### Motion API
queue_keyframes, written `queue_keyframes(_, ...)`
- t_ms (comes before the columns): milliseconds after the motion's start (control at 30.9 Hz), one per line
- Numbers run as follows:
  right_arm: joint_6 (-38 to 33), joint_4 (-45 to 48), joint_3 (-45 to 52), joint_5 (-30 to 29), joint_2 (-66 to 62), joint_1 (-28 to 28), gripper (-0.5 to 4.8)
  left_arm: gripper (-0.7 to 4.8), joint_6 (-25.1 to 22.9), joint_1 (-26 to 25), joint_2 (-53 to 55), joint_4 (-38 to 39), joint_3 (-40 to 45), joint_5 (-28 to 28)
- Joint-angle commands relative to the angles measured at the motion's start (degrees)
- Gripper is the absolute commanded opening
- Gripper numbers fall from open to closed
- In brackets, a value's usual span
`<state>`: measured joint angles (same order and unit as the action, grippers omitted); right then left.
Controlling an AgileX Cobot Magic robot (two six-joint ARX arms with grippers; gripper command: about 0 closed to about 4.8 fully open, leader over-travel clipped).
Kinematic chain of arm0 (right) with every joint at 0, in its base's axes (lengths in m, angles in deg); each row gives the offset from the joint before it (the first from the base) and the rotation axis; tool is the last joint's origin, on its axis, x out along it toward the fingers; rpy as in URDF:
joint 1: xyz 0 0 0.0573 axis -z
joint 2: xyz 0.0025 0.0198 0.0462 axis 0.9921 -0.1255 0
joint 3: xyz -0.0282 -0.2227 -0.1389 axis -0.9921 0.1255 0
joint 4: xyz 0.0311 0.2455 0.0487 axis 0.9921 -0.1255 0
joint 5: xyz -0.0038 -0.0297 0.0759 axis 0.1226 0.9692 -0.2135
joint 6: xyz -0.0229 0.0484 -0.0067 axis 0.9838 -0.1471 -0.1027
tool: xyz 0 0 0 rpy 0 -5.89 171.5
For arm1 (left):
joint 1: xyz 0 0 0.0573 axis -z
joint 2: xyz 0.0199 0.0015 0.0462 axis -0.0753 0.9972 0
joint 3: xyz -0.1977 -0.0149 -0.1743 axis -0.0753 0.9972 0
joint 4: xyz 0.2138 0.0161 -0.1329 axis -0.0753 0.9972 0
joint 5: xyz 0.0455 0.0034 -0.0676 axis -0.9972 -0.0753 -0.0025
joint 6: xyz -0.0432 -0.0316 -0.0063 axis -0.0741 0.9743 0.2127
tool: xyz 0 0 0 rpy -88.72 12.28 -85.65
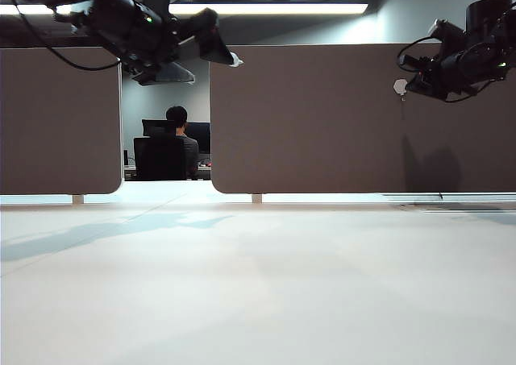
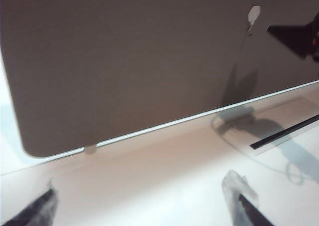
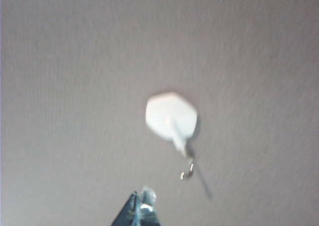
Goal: Hang the earring on the hook.
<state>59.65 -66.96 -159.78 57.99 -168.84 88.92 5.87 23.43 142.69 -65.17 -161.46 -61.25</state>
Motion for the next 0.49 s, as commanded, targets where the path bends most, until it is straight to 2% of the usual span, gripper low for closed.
queue_keyframes(32, 4.9, -1.7, -0.6, -1.0, 1.8, -0.1, -0.06, 4.79, -0.2, 0.2, 1.4, -0.6, -0.5, 0.5)
queue_keyframes(162, 10.6, -5.6, -0.6, 5.4, 3.3, -0.1, -0.06, 4.79, -0.2, 0.2, 3.3, 0.1, -0.5, 0.3)
queue_keyframes(324, 10.7, -11.6, -0.5, 4.1, 6.2, -0.1, -0.06, 4.79, -0.2, 0.2, 4.1, -1.7, -0.5, 0.3)
queue_keyframes(356, 10.7, -13.2, -0.4, 3.7, 7.1, -0.1, -0.06, 4.06, -0.2, 0.2, 3.6, -1.9, -0.5, 0.4)
queue_keyframes(486, 10.8, -15.6, 1.0, 2.5, 12.7, -0.1, -0.06, 0.33, -0.2, -0.3, 0.1, -1.7, -0.5, -0.4)
